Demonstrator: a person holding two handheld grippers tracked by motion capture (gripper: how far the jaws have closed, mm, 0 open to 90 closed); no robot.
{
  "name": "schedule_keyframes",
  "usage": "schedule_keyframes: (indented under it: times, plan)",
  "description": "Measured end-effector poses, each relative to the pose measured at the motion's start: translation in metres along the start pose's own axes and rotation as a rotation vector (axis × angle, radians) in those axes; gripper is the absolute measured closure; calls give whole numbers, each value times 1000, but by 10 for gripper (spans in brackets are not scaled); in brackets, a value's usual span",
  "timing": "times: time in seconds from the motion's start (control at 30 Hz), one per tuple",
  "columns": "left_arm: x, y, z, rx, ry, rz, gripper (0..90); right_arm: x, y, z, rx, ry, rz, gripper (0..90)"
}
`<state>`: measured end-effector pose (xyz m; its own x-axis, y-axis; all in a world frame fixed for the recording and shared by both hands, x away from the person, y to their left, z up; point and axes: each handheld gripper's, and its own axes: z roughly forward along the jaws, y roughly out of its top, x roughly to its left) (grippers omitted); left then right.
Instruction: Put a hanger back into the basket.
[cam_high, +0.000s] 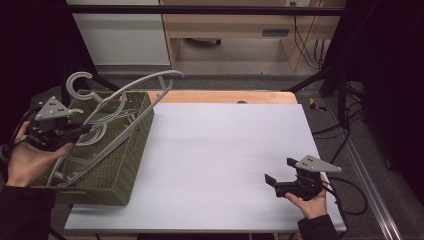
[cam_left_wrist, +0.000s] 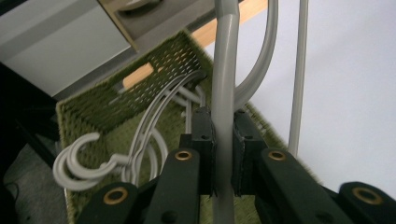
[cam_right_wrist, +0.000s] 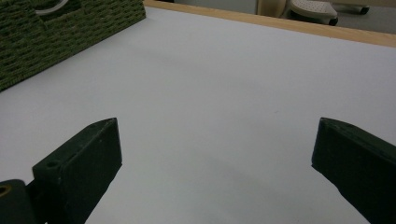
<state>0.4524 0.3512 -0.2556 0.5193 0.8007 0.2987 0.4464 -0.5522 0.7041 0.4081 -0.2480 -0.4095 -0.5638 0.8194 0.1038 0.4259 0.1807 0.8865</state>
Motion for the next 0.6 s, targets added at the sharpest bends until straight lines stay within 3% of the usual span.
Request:
schedule_keyframes:
  times: [0.07, 0.23, 0.6]
  plan:
    - [6, -7, 3, 27, 5, -20, 820, 0, 0, 0, 2, 0, -1, 18]
    - [21, -21, 14, 81, 33, -21, 820, 0, 0, 1, 6, 1, -2, 18]
    - [42, -37, 26, 108, 53, -37, 820, 0, -1, 3, 12, 1, -3, 18]
